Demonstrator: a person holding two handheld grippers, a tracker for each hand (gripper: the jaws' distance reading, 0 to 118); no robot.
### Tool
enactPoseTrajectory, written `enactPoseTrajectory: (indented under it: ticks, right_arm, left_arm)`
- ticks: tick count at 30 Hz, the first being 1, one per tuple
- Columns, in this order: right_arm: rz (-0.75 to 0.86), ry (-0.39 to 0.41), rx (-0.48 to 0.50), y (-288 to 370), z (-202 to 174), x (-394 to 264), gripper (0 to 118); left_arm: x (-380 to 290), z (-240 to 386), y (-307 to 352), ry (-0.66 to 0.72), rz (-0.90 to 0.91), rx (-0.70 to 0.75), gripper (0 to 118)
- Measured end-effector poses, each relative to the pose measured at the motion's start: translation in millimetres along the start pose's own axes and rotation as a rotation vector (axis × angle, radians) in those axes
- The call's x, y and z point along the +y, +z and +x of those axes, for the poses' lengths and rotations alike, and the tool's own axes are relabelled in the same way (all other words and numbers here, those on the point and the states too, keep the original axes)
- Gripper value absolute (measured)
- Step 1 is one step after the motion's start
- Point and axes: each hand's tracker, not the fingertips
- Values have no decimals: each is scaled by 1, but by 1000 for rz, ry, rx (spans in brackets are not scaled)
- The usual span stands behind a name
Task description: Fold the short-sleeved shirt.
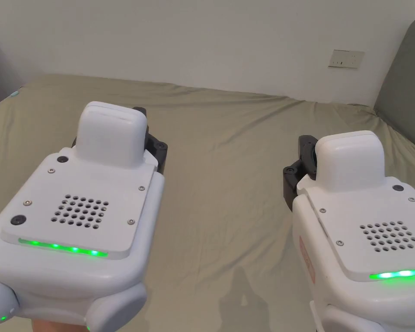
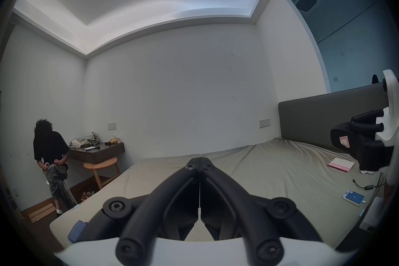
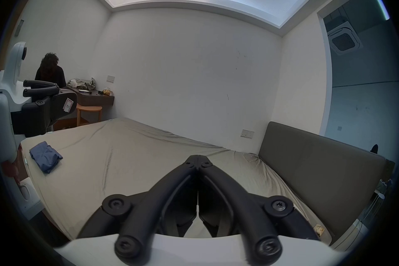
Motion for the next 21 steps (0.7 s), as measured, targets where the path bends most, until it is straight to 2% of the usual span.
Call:
enactPoseTrajectory:
  ticks: [21]
  right_arm:
    - [-12, 0, 10, -3, -8, 0, 2]
  left_arm:
    - [-4, -1, -5, 10, -25, 13, 0]
